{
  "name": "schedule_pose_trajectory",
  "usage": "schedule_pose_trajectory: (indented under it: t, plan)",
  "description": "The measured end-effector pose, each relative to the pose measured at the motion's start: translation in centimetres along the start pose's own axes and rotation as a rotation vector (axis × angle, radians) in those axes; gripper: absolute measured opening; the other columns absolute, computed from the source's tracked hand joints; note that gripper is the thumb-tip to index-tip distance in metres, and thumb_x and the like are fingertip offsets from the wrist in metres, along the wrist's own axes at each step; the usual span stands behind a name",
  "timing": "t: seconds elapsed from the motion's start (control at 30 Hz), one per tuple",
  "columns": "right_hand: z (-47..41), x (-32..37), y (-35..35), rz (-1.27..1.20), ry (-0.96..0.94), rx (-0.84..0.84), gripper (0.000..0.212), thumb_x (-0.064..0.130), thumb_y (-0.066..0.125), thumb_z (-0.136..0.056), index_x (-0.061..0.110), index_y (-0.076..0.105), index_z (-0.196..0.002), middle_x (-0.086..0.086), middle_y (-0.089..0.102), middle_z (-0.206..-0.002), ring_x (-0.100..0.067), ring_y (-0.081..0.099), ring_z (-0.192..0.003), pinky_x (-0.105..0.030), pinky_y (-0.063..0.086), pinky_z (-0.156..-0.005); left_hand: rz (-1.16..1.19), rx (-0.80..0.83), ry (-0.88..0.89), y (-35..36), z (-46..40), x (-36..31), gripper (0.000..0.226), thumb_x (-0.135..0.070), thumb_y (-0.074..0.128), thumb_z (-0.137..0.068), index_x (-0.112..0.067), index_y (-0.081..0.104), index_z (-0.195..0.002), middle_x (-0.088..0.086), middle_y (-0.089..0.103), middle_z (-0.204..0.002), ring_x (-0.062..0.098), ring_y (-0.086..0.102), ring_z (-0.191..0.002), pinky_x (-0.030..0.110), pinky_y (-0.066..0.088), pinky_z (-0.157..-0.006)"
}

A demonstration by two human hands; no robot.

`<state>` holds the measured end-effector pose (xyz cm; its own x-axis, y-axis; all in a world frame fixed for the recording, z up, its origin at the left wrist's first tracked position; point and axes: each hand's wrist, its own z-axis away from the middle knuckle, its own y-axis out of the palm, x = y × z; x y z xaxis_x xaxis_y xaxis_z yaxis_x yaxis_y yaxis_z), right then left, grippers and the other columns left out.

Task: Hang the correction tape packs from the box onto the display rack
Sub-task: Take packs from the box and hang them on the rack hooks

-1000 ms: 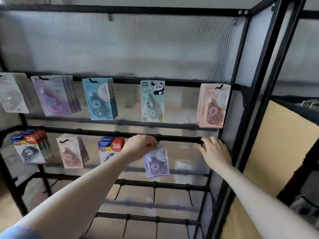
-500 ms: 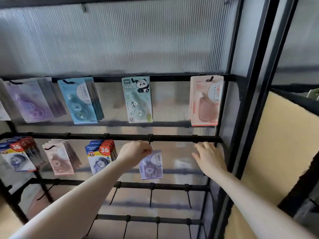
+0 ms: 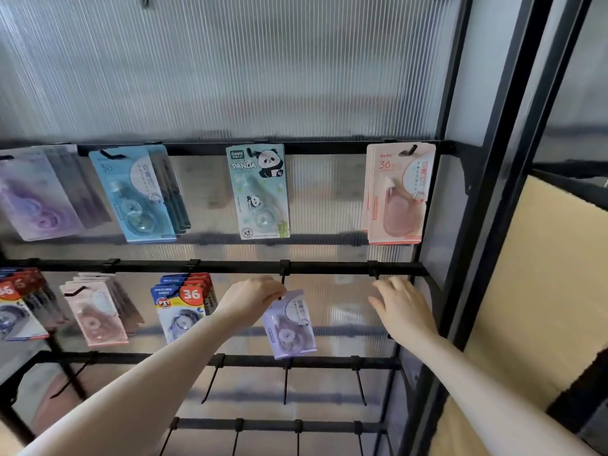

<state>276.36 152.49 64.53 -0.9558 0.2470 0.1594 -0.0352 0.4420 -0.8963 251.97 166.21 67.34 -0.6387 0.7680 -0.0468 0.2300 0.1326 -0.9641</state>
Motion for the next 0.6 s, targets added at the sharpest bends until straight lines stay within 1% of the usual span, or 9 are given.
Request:
schedule_pose_trajectory:
  t: [0.23,0.33,0.43,0.53,0.6]
  plan:
    - [-0.2,0.5,0.5,0.019,-0.006,0.019,0.041,0.037,0.043,-0.097,0.021,0.046,-0.134,0.000,0.050,-0.131,-0.015,0.048,-0.120,-0.026,0.041,-0.097,-0.016,-0.005,0.029,1.0,-1.0,1.0,0.028,-0.024,0.041,-0.099,-0.025,0.059,-0.120,-0.006,0.058,-0.122,0.018,0.059,-0.101,0.033,0.051,-0.078]
    - [-0.3,0.7,0.8,0.047,-0.004,0.030,0.040,0.037,0.041,-0.098,0.020,0.046,-0.134,0.000,0.050,-0.129,-0.015,0.048,-0.118,-0.024,0.039,-0.094,-0.031,-0.008,0.029,1.6,-2.0,1.5,0.029,-0.021,0.042,-0.099,-0.026,0.058,-0.123,-0.005,0.057,-0.123,0.019,0.058,-0.102,0.030,0.050,-0.072]
    - [-0.6,0.8,1.0,0.058,-0.001,0.027,0.040,0.036,0.041,-0.098,0.020,0.046,-0.134,0.000,0.051,-0.127,-0.015,0.048,-0.116,-0.024,0.039,-0.093,-0.045,-0.032,0.031,1.9,-3.1,1.7,0.029,-0.021,0.042,-0.099,-0.025,0.059,-0.122,-0.004,0.058,-0.119,0.018,0.057,-0.102,0.026,0.043,-0.065]
    - [-0.8,0.7,1.2,0.062,0.001,0.027,0.040,0.036,0.041,-0.098,0.019,0.046,-0.134,-0.001,0.051,-0.129,-0.016,0.048,-0.118,-0.025,0.039,-0.095,-0.027,-0.045,0.028,2.2,-4.0,2.2,0.027,-0.019,0.043,-0.098,-0.023,0.062,-0.116,-0.002,0.060,-0.113,0.020,0.059,-0.095,0.032,0.050,-0.068]
    - [-0.9,0.8,1.3,0.063,0.006,0.027,0.040,0.036,0.041,-0.098,0.020,0.046,-0.134,-0.001,0.050,-0.130,-0.016,0.048,-0.119,-0.025,0.039,-0.096,-0.030,-0.045,0.024,2.5,-4.6,2.6,0.026,-0.019,0.043,-0.098,-0.023,0.063,-0.114,-0.001,0.061,-0.110,0.022,0.060,-0.091,0.035,0.051,-0.068]
